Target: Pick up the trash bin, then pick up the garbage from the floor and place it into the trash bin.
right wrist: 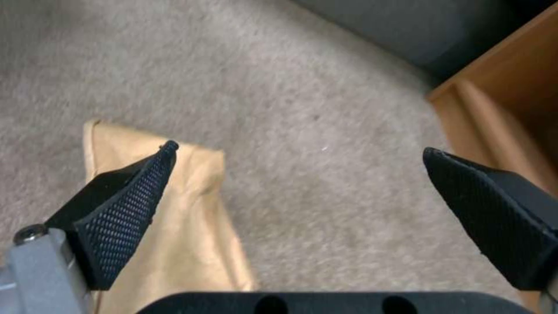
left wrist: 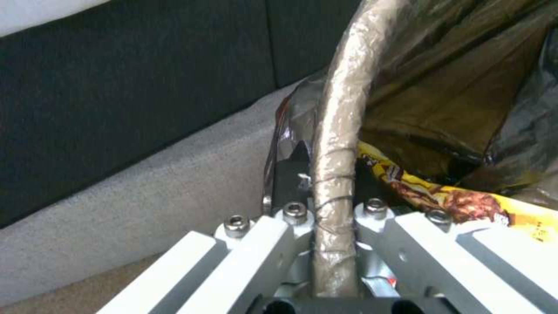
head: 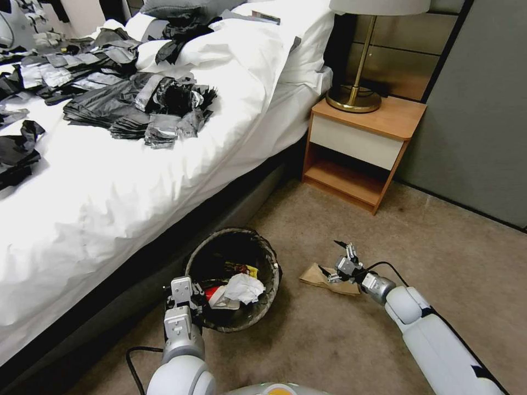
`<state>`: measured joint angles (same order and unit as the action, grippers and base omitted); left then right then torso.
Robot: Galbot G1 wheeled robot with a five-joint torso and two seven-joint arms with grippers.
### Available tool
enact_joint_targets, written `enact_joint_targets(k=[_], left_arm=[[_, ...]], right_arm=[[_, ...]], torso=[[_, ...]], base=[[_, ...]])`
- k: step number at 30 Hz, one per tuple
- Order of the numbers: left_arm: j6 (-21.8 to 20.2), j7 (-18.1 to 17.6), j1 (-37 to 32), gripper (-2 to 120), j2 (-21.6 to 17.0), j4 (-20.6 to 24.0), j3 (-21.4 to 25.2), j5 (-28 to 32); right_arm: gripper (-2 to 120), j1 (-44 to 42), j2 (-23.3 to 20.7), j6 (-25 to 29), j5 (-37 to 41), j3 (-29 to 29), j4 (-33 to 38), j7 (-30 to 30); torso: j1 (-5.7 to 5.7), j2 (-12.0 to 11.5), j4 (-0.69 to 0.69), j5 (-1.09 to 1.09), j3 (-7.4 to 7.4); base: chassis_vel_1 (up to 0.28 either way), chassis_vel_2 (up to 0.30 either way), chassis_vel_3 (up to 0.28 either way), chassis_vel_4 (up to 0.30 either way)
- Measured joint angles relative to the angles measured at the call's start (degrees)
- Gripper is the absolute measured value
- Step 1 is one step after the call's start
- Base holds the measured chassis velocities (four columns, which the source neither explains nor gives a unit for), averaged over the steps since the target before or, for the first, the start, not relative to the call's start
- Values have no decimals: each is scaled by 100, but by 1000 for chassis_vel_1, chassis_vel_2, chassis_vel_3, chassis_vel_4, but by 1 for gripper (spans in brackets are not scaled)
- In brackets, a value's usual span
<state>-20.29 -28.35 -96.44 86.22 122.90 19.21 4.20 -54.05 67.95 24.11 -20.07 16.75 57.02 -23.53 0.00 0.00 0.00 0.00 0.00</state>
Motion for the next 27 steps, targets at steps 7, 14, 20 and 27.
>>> enact_joint_targets(k=[7, 14, 20, 27], left_arm=[[-7, -2, -4, 0, 3, -8, -2, -10], [-11, -4, 3, 0, 9, -18, -8, -17], [-12, -5, -6, 0, 24, -21, -17, -27], [-12, -8, -12, 0, 17, -16, -11, -28]], right_arm=[[100, 215, 186, 149, -142, 24, -563, -57], [100, 295, 292, 182, -39, 36, -828, -72], [100, 279, 410, 70, 321, 28, -1105, -113], [99, 191, 524, -28, 678, 56, -1434, -176]], torso=[[0, 0, 0, 0, 0], [0, 0, 0, 0, 0], [0, 0, 0, 0, 0], [0, 0, -1, -1, -1]], base=[[0, 0, 0, 0], [0, 0, 0, 0], [0, 0, 0, 0], [0, 0, 0, 0]])
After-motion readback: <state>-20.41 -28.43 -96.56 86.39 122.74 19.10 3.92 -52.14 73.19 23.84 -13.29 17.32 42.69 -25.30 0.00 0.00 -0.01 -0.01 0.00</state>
